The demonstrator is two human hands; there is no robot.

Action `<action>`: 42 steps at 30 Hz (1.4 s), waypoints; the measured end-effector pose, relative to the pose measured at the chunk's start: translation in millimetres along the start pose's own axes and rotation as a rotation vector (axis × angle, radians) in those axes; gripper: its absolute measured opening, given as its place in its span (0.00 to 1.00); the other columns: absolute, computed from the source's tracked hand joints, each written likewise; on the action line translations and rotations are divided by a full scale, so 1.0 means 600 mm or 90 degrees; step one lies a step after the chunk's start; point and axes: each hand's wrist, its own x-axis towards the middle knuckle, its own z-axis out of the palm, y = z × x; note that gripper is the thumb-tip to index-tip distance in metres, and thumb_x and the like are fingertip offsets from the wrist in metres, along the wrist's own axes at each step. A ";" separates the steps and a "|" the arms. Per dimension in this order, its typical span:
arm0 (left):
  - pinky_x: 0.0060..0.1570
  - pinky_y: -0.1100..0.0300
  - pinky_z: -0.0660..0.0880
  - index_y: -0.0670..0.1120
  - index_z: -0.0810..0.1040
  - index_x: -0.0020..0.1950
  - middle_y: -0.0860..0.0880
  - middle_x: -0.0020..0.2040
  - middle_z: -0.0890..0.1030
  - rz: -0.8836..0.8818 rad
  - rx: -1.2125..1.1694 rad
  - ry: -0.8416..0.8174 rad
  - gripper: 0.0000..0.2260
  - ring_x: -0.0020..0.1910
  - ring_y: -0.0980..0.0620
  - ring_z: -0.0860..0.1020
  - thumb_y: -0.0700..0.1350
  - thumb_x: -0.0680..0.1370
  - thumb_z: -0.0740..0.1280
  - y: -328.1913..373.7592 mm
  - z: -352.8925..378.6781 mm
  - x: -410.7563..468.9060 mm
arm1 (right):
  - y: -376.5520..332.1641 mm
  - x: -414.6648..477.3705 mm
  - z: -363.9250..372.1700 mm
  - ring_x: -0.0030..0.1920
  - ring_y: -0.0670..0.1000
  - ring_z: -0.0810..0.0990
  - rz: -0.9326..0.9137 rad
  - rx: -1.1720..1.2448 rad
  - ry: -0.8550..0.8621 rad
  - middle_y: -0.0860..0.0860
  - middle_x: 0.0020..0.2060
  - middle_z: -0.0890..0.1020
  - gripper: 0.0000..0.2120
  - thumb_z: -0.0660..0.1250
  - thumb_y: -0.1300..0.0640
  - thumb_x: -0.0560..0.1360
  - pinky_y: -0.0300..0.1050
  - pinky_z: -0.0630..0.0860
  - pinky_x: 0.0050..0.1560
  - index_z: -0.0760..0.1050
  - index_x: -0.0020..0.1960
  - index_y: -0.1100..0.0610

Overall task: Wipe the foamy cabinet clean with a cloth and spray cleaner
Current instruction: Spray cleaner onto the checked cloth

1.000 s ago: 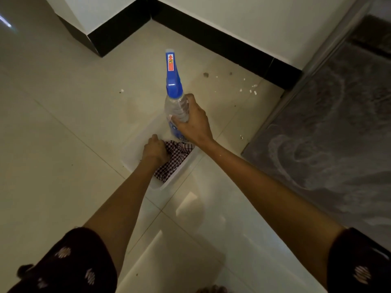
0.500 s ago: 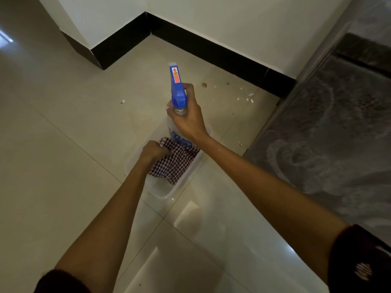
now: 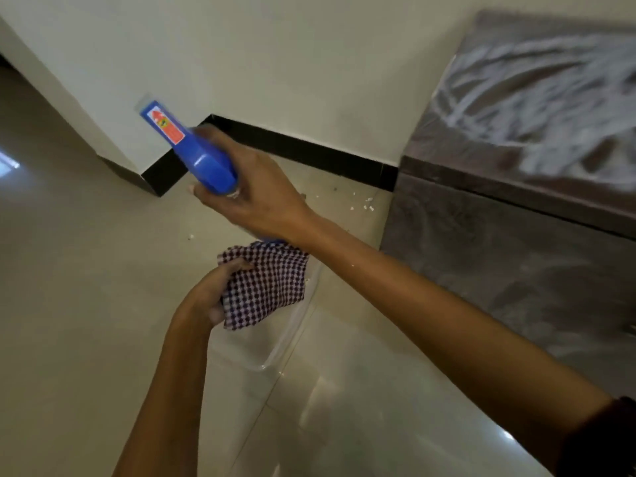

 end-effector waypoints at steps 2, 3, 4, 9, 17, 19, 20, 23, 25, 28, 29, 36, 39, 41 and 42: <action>0.55 0.48 0.74 0.42 0.77 0.47 0.40 0.50 0.79 0.016 -0.013 -0.017 0.05 0.49 0.43 0.78 0.41 0.73 0.65 0.012 0.006 -0.022 | -0.041 0.005 -0.023 0.34 0.52 0.78 -0.035 -0.034 -0.002 0.57 0.42 0.81 0.24 0.70 0.62 0.71 0.47 0.77 0.38 0.68 0.64 0.68; 0.57 0.47 0.73 0.42 0.77 0.46 0.41 0.50 0.79 0.022 -0.021 -0.029 0.05 0.49 0.43 0.77 0.41 0.73 0.65 0.018 0.010 -0.036 | -0.063 0.005 -0.035 0.32 0.50 0.76 -0.046 -0.053 -0.001 0.57 0.41 0.80 0.24 0.70 0.62 0.71 0.45 0.76 0.38 0.68 0.64 0.68; 0.58 0.47 0.73 0.43 0.77 0.46 0.41 0.49 0.79 0.027 -0.029 -0.040 0.04 0.49 0.43 0.77 0.42 0.73 0.65 0.026 0.012 -0.052 | -0.085 0.005 -0.047 0.32 0.46 0.74 -0.052 -0.067 0.000 0.55 0.40 0.79 0.23 0.69 0.62 0.71 0.42 0.75 0.38 0.68 0.64 0.68; 0.44 0.51 0.74 0.43 0.76 0.45 0.42 0.47 0.78 0.059 -0.130 -0.086 0.03 0.45 0.44 0.76 0.41 0.75 0.63 0.045 0.017 -0.126 | -0.175 -0.004 -0.096 0.37 0.49 0.76 0.010 -0.116 -0.040 0.53 0.42 0.80 0.19 0.67 0.62 0.70 0.38 0.70 0.43 0.72 0.60 0.65; 0.45 0.50 0.76 0.43 0.71 0.62 0.43 0.51 0.79 0.184 -0.376 -0.259 0.24 0.49 0.46 0.77 0.40 0.65 0.62 0.053 0.014 -0.162 | -0.182 -0.091 -0.106 0.31 0.40 0.73 0.291 -0.257 -0.194 0.45 0.35 0.75 0.10 0.69 0.56 0.73 0.31 0.68 0.36 0.73 0.52 0.57; 0.47 0.49 0.74 0.43 0.71 0.61 0.43 0.52 0.77 0.182 -0.376 -0.277 0.20 0.49 0.46 0.76 0.39 0.69 0.60 0.047 0.021 -0.168 | -0.175 -0.111 -0.109 0.26 0.38 0.75 0.338 -0.241 -0.186 0.43 0.29 0.75 0.09 0.69 0.55 0.73 0.29 0.70 0.32 0.73 0.50 0.56; 0.47 0.49 0.74 0.43 0.70 0.62 0.43 0.52 0.77 0.183 -0.380 -0.278 0.18 0.49 0.46 0.76 0.39 0.72 0.59 0.045 0.026 -0.173 | -0.174 -0.118 -0.111 0.25 0.38 0.75 0.358 -0.233 -0.181 0.44 0.28 0.77 0.10 0.69 0.54 0.73 0.30 0.72 0.32 0.73 0.51 0.57; 0.42 0.50 0.76 0.44 0.69 0.64 0.43 0.52 0.77 0.195 -0.391 -0.281 0.17 0.48 0.46 0.76 0.41 0.76 0.57 0.039 0.038 -0.182 | -0.178 -0.138 -0.120 0.30 0.42 0.77 0.402 -0.236 -0.198 0.49 0.33 0.80 0.12 0.70 0.53 0.72 0.32 0.72 0.33 0.73 0.52 0.57; 0.41 0.52 0.78 0.45 0.71 0.62 0.43 0.53 0.77 0.196 -0.380 -0.287 0.15 0.49 0.46 0.77 0.47 0.78 0.57 0.038 0.043 -0.189 | -0.181 -0.151 -0.127 0.31 0.43 0.77 0.422 -0.245 -0.214 0.47 0.33 0.78 0.11 0.69 0.51 0.73 0.30 0.70 0.31 0.71 0.50 0.55; 0.47 0.49 0.78 0.48 0.73 0.59 0.42 0.57 0.77 0.196 -0.369 -0.337 0.23 0.54 0.44 0.76 0.61 0.78 0.49 0.039 0.046 -0.200 | -0.186 -0.167 -0.137 0.31 0.43 0.78 0.435 -0.263 -0.200 0.47 0.33 0.79 0.15 0.69 0.49 0.72 0.26 0.68 0.29 0.72 0.54 0.56; 0.47 0.49 0.79 0.48 0.73 0.60 0.42 0.58 0.76 0.198 -0.365 -0.349 0.24 0.55 0.43 0.76 0.62 0.77 0.48 0.039 0.046 -0.202 | -0.190 -0.170 -0.142 0.30 0.43 0.78 0.436 -0.264 -0.186 0.47 0.32 0.79 0.16 0.69 0.49 0.72 0.27 0.69 0.30 0.73 0.54 0.56; 0.50 0.47 0.73 0.47 0.67 0.67 0.40 0.60 0.74 0.181 -0.353 -0.384 0.27 0.56 0.42 0.74 0.62 0.78 0.47 0.028 0.054 -0.227 | -0.232 -0.171 -0.162 0.23 0.38 0.76 0.417 -0.223 -0.125 0.42 0.19 0.76 0.19 0.70 0.49 0.72 0.28 0.73 0.34 0.71 0.59 0.55; 0.51 0.47 0.75 0.47 0.68 0.66 0.40 0.59 0.75 0.183 -0.352 -0.400 0.26 0.56 0.42 0.75 0.62 0.78 0.47 0.027 0.055 -0.237 | -0.246 -0.164 -0.167 0.22 0.37 0.75 0.432 -0.242 -0.106 0.45 0.22 0.76 0.19 0.69 0.48 0.72 0.27 0.72 0.32 0.73 0.57 0.58; 0.52 0.46 0.74 0.47 0.68 0.67 0.40 0.60 0.74 0.169 -0.367 -0.407 0.27 0.57 0.41 0.74 0.62 0.78 0.47 0.025 0.056 -0.242 | -0.252 -0.164 -0.175 0.22 0.37 0.74 0.451 -0.239 -0.068 0.46 0.25 0.77 0.17 0.69 0.47 0.72 0.30 0.72 0.31 0.74 0.55 0.58; 0.53 0.45 0.73 0.46 0.67 0.68 0.39 0.61 0.73 0.161 -0.377 -0.408 0.27 0.58 0.40 0.73 0.62 0.78 0.48 0.025 0.055 -0.244 | -0.255 -0.165 -0.180 0.21 0.38 0.74 0.458 -0.241 -0.047 0.46 0.24 0.77 0.15 0.69 0.47 0.72 0.31 0.71 0.32 0.74 0.52 0.56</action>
